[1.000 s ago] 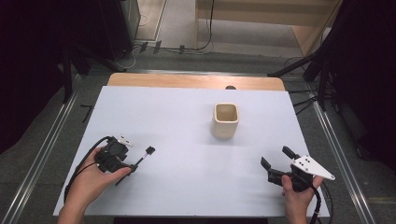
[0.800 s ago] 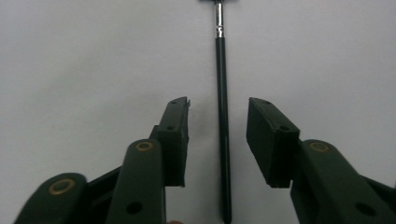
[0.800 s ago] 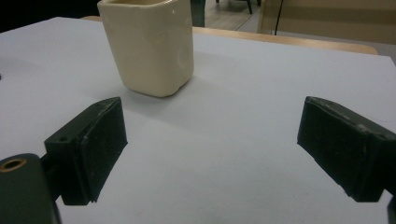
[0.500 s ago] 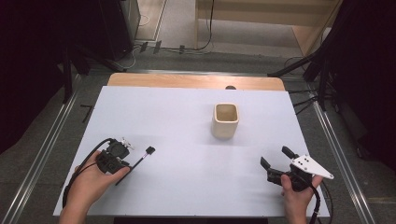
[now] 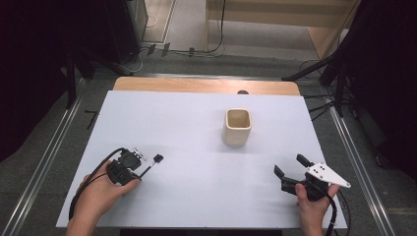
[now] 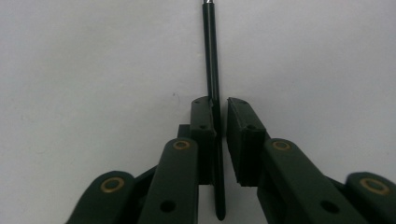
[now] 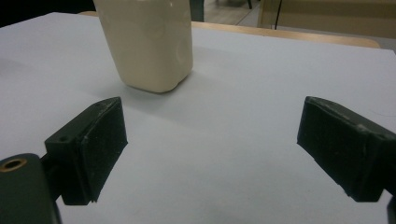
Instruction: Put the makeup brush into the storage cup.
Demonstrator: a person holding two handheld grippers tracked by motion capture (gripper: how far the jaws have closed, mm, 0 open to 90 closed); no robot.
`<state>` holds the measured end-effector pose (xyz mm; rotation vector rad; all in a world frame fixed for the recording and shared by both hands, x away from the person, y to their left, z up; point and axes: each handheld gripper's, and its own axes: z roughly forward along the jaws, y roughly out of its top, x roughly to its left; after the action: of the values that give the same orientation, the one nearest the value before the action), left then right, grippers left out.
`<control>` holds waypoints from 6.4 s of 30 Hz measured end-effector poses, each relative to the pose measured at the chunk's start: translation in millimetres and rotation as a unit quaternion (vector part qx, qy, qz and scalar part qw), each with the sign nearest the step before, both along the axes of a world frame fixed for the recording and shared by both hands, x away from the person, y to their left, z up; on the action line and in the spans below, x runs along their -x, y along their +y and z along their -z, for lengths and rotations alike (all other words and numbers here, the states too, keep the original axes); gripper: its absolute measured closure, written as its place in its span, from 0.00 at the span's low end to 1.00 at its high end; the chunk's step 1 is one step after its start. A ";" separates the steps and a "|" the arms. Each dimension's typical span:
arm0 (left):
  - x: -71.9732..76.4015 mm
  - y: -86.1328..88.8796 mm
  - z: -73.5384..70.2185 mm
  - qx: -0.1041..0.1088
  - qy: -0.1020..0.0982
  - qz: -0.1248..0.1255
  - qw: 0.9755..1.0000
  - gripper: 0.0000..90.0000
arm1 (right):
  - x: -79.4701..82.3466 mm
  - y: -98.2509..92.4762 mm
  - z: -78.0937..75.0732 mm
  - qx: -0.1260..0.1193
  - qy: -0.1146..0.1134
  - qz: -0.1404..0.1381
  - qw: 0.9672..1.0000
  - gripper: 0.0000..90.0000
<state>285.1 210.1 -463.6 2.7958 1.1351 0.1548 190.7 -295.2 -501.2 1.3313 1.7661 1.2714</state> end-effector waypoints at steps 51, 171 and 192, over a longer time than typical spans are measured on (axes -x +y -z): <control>-15.9 -14.3 -38.3 0.281 -0.141 0.009 0.949 0.97 | -52.7 102.3 -55.1 -0.005 0.007 -0.110 0.994 0.14; 35.1 14.2 -18.4 0.488 -0.305 0.027 0.817 0.10 | -50.7 144.4 -68.1 -0.131 -0.042 -0.117 0.984 0.96; 35.9 75.5 -10.4 0.454 -0.352 -0.017 0.818 0.10 | -73.0 128.8 -86.5 -0.087 -0.069 -0.094 0.989 0.96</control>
<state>249.2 285.6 -453.3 1.6330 0.7533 0.4600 263.7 -166.3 -414.7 1.1581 1.7477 1.6143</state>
